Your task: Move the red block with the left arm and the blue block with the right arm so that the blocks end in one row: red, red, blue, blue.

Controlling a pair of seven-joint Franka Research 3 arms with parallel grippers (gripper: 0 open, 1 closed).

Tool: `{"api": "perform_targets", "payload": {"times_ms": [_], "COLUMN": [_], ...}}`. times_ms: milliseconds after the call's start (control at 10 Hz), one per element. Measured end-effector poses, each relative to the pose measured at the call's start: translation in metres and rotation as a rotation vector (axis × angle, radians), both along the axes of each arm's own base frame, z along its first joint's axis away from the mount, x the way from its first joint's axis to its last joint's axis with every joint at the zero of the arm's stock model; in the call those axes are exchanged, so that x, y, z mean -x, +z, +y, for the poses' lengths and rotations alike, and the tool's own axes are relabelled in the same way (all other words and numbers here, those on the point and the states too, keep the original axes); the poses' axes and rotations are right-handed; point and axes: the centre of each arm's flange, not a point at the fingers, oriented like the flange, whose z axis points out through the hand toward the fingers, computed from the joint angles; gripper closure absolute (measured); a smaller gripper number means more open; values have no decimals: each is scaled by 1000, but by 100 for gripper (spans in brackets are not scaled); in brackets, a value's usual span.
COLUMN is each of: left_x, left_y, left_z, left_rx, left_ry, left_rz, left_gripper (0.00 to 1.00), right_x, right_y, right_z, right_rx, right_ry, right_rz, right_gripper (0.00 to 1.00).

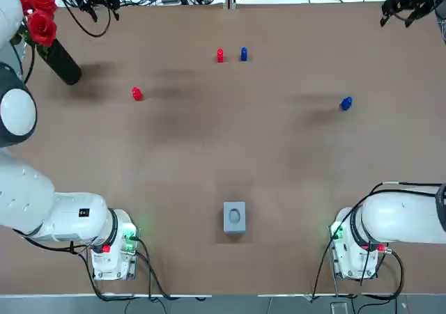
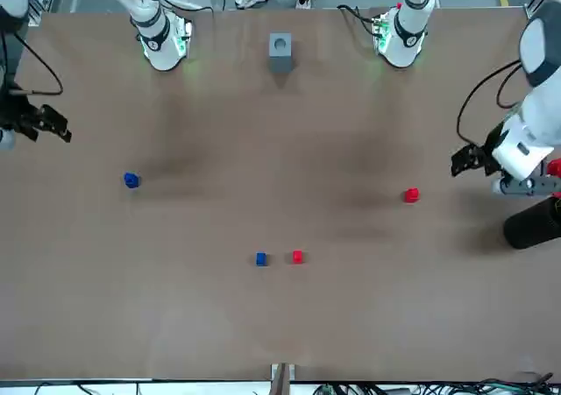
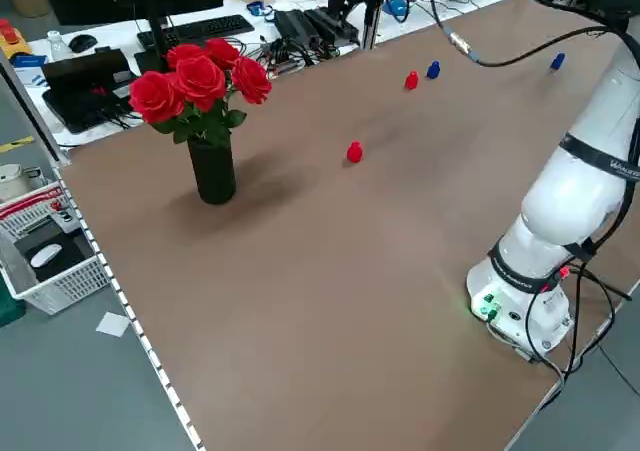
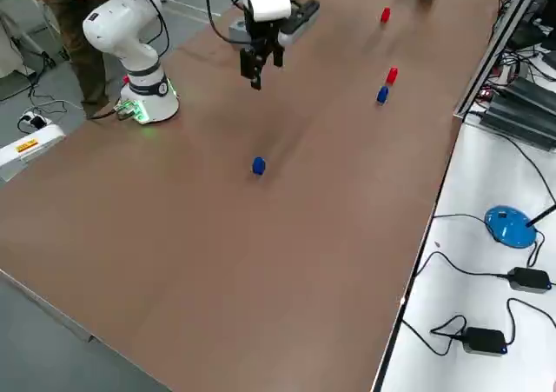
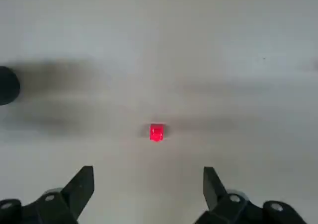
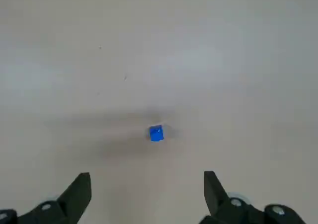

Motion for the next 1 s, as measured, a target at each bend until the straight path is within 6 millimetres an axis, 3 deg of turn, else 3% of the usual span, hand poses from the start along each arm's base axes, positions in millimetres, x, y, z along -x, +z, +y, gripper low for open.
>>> {"api": "perform_targets", "payload": {"times_ms": [300, 600, 800, 1000], "left_x": [0, -10, -13, -4], "left_y": [-62, -140, -183, -221], "left_z": [-2, -10, -10, -9], "left_rx": [2, 8, 11, 14], "left_ry": [-7, -12, -10, -5], "left_rz": [-23, 27, 63, 25], "left_gripper": [2, 1, 2, 2], "right_x": [-4, -17, -10, 3], "right_y": [-96, -181, -229, -256], "right_z": [-5, -5, -3, 1], "right_rx": [21, 52, 65, 67], "right_ry": [29, 37, 42, 48], "right_rz": [-34, -14, -7, 11], "right_gripper": [0, 0, 0, 0]}}
